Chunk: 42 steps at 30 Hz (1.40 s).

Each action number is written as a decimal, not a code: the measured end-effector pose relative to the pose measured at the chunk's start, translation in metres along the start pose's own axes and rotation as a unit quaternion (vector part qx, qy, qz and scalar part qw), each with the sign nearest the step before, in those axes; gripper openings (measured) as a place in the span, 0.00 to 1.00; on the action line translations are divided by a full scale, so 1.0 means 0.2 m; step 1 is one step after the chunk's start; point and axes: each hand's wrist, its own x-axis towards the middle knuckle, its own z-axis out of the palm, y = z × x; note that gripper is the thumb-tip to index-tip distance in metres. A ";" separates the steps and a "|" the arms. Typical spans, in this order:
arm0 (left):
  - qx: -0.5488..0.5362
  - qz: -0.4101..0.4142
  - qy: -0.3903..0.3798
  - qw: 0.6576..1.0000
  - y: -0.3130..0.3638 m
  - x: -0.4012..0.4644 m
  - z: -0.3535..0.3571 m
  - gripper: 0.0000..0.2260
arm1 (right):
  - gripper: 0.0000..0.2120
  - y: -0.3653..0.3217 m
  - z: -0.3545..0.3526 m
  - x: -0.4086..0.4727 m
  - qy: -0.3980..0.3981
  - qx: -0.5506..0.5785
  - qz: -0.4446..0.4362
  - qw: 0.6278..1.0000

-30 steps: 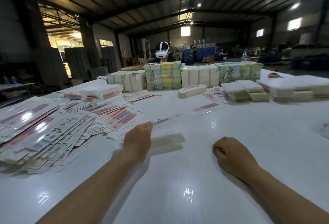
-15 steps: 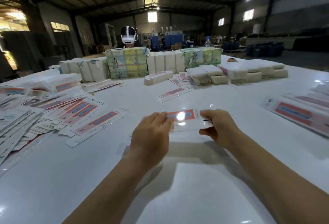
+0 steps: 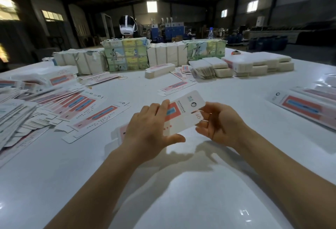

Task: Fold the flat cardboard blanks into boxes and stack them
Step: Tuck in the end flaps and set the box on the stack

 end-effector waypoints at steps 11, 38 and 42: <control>-0.051 0.031 -0.016 0.998 0.06 -0.03 0.00 0.45 | 0.17 0.03 0.01 -0.04 -0.138 -0.065 0.004 0.988; -0.021 0.084 0.049 0.995 0.15 -0.04 -0.08 0.22 | 0.05 0.05 0.03 -0.05 -0.121 -0.186 0.007 0.975; -0.059 0.036 -0.002 0.998 0.10 -0.02 -0.13 0.17 | 0.10 0.04 0.02 -0.03 -0.117 -0.269 -0.037 0.955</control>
